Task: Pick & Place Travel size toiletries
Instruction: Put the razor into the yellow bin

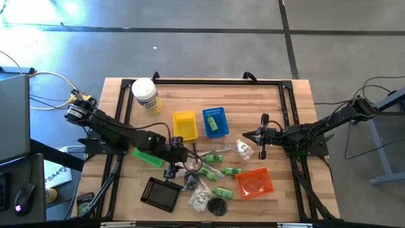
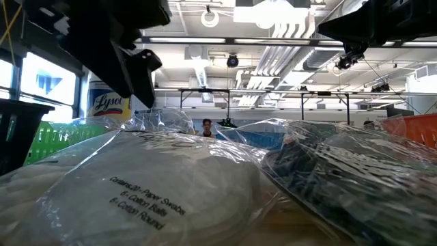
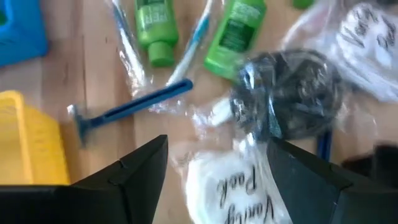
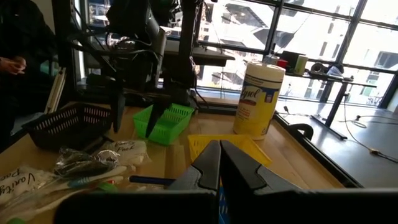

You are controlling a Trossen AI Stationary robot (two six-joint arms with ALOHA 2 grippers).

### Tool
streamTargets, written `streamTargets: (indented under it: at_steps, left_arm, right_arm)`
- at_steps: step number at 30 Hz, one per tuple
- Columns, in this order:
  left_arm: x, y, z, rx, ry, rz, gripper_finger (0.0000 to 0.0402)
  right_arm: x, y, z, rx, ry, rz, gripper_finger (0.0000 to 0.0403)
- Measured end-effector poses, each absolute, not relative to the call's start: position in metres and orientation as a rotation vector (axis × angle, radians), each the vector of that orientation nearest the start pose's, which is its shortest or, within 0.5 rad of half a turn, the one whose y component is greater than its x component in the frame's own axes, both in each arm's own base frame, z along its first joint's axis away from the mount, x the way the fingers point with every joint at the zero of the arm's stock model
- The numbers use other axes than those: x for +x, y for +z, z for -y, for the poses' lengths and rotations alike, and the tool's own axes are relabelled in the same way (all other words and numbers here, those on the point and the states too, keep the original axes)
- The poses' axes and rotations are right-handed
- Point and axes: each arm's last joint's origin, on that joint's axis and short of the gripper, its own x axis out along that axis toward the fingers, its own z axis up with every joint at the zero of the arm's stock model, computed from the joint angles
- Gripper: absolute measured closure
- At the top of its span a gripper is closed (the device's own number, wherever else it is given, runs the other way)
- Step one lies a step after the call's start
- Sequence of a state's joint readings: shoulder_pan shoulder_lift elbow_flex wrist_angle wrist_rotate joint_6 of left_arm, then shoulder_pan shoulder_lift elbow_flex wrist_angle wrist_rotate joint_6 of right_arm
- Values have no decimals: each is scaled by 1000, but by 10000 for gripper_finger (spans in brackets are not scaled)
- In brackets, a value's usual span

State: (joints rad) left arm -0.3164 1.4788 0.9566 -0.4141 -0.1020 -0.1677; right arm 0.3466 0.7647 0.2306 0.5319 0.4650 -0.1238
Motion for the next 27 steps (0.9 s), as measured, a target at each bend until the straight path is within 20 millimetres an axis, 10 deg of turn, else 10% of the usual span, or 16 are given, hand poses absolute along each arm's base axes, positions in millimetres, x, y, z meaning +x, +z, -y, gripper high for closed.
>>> streamTargets:
  at_steps: [15,27]
  left_arm:
    - [302,219,46,528,-138,-953,135]
    - [352,206,50,784,-285,-1018,135]
  right_arm:
    - [159,213,-43,-127,-123,-8,400]
    - [159,213,-43,-129,-123,-14,400]
